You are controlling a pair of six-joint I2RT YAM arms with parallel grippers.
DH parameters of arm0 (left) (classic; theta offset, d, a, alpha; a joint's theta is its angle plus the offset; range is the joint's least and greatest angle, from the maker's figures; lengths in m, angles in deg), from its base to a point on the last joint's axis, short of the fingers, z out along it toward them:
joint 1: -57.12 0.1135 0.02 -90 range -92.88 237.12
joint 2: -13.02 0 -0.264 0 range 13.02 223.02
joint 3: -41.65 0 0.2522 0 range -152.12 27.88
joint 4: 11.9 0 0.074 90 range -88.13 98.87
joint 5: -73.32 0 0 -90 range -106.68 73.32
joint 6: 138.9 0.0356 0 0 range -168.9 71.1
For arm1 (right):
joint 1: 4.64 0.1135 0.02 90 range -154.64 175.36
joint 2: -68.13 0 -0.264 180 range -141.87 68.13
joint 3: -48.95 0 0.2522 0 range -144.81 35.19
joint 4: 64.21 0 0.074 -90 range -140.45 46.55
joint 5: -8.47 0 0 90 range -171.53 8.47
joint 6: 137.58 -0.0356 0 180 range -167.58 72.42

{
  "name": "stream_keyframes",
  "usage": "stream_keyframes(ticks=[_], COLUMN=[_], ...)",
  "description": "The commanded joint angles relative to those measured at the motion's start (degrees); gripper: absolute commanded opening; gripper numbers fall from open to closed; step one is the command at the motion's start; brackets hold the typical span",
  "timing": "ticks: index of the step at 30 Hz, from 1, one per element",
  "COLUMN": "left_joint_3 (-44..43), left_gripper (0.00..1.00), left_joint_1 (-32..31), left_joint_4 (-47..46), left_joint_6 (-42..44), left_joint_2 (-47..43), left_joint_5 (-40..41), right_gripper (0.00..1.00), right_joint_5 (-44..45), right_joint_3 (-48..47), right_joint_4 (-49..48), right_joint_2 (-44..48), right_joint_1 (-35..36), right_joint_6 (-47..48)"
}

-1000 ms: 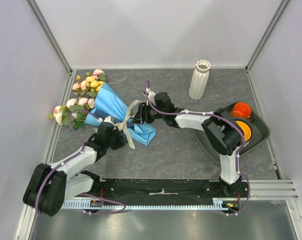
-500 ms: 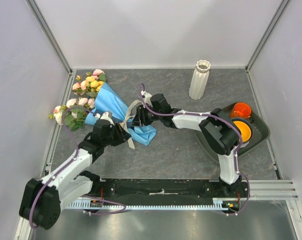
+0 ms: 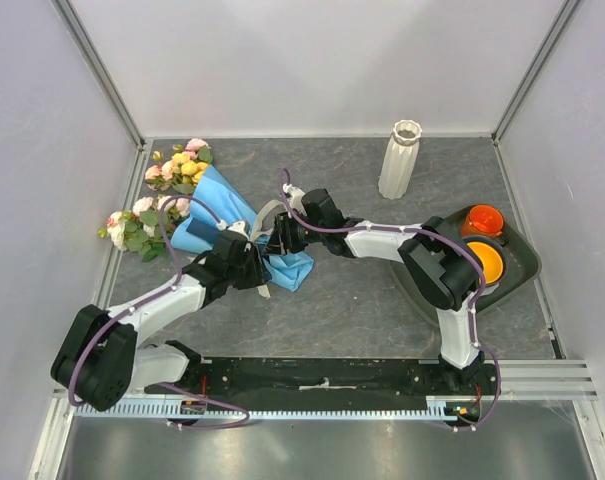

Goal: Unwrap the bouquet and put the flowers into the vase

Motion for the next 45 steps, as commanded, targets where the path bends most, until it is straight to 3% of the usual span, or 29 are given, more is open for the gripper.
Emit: stream_keyframes(ticks=[1,4,8,16,23,26,29,34,45], left_joint_3=[-2.39,-2.39,-2.48,-4.14,-5.99,-6.52,-6.70,-6.52,-9.86], left_gripper=[0.46,0.47,0.59,0.50,0.52,0.46,0.34,0.02,0.02], left_joint_1=[-1.96,-2.75,-3.45,-3.45,-3.45,-3.45,-3.45,-3.45,-3.37], left_joint_4=[0.67,1.46,2.25,2.52,2.43,2.60,3.22,5.59,10.69], left_joint_6=[3.49,3.23,3.58,3.49,3.84,3.84,3.67,3.32,-0.72], left_joint_2=[1.52,1.78,1.78,4.94,7.75,8.64,8.46,3.20,-5.69], left_joint_5=[5.47,6.53,7.85,8.38,8.46,8.64,8.55,7.67,-1.29], right_gripper=[0.50,0.50,0.51,0.51,0.51,0.51,0.51,0.51,0.69], right_joint_5=[-1.08,-0.90,-0.90,-0.99,-1.08,-1.08,-1.16,-1.25,4.19], right_joint_3=[0.38,0.47,0.64,0.73,0.82,0.91,0.91,0.64,2.75], right_joint_4=[-2.56,-2.56,-2.83,-2.92,-2.91,-2.92,-2.91,-2.22,5.26], right_joint_2=[-0.62,-0.62,-0.62,-0.89,-0.71,-0.80,-0.80,-0.27,10.61], right_joint_1=[0.11,0.11,0.11,0.19,0.11,0.11,0.11,0.11,-0.42], right_joint_6=[-0.06,-0.15,-0.41,-0.59,-0.67,-0.59,-0.59,-0.15,5.56])
